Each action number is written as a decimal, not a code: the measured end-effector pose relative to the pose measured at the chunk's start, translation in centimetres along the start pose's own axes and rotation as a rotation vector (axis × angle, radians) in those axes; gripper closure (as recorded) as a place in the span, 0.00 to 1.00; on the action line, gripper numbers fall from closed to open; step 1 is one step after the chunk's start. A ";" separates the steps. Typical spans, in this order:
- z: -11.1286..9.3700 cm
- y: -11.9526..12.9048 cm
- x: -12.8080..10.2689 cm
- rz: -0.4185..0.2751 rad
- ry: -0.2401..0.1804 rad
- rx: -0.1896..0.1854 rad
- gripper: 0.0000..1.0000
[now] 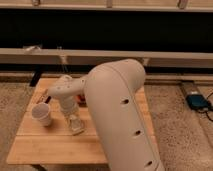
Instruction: Wipe the white sponge on the table
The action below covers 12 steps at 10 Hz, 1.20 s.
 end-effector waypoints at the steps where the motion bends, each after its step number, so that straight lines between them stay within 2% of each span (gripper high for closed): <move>1: 0.0 0.5 0.2 -0.016 0.001 0.000 1.00; 6: 0.2 1.4 1.2 -0.066 0.011 0.009 1.00; 12: 0.5 1.1 2.2 -0.071 0.026 0.013 1.00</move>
